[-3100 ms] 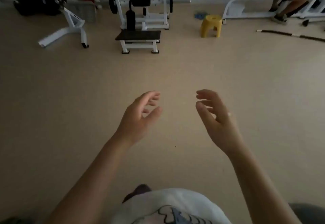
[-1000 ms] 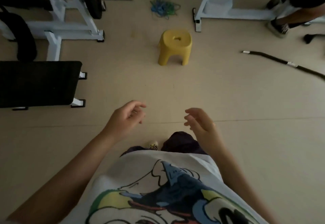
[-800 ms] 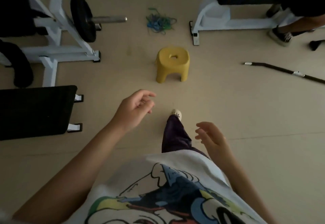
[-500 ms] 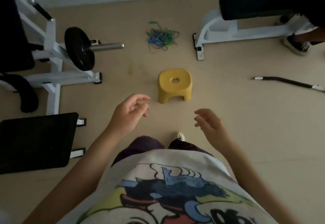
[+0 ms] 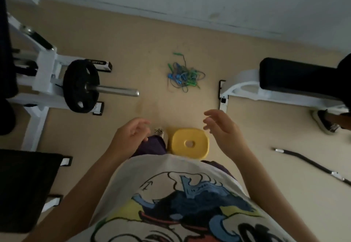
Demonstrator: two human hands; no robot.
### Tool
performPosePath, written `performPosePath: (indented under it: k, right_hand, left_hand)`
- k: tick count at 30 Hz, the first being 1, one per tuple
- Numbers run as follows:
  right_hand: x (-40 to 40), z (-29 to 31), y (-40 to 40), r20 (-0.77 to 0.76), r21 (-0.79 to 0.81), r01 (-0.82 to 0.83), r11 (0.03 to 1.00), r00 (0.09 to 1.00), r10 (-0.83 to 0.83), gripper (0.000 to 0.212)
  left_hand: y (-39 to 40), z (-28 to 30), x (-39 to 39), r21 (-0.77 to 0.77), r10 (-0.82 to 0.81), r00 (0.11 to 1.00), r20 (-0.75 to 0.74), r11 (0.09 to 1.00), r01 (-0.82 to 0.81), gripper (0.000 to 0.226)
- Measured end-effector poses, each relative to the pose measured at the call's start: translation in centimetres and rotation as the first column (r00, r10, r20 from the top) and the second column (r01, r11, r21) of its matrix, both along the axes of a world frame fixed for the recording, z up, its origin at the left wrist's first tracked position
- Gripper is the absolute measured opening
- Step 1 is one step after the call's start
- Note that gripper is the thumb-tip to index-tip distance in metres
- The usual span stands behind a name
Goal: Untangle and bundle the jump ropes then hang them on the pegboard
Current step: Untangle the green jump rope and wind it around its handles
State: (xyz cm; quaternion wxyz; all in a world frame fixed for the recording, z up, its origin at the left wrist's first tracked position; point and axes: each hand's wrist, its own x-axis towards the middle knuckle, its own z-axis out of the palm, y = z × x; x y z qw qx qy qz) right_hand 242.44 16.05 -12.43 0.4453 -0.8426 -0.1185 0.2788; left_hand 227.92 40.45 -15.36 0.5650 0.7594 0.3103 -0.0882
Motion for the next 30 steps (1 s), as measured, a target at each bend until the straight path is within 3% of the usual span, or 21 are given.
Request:
performPosePath:
  k: [8, 14, 17, 23, 30]
  right_hand:
    - [13.9, 0.5, 2.4, -0.051, 0.014, 0.099, 0.995, 0.994, -0.098, 0.013]
    - [26.2, -2.2, -1.2, -0.082, -0.016, 0.145, 0.989, 0.986, -0.146, 0.014]
    - [33.9, -3.9, -2.7, -0.106, 0.013, 0.074, 0.997, 0.992, -0.072, 0.018]
    - [46.7, -5.9, -3.4, -0.135, 0.027, -0.031, 0.999, 0.990, 0.035, 0.010]
    - [53.0, -12.6, 0.7, -0.176, 0.073, -0.101, 0.992, 0.978, 0.113, 0.012]
  left_hand:
    - [5.9, 2.5, 19.5, 0.006, -0.096, 0.992, 0.080, 0.995, 0.096, 0.017]
    - [3.7, 3.1, 35.5, 0.029, -0.135, 0.983, 0.127, 0.991, 0.132, 0.021]
    - [1.6, 2.6, 41.7, 0.052, -0.096, 0.986, 0.139, 0.995, 0.089, 0.020]
    - [-2.5, 0.2, 48.6, 0.042, -0.068, 0.998, 0.006, 0.997, 0.068, 0.021]
    - [-2.2, -8.0, 51.7, 0.003, 0.007, 0.994, -0.108, 1.000, -0.006, 0.020]
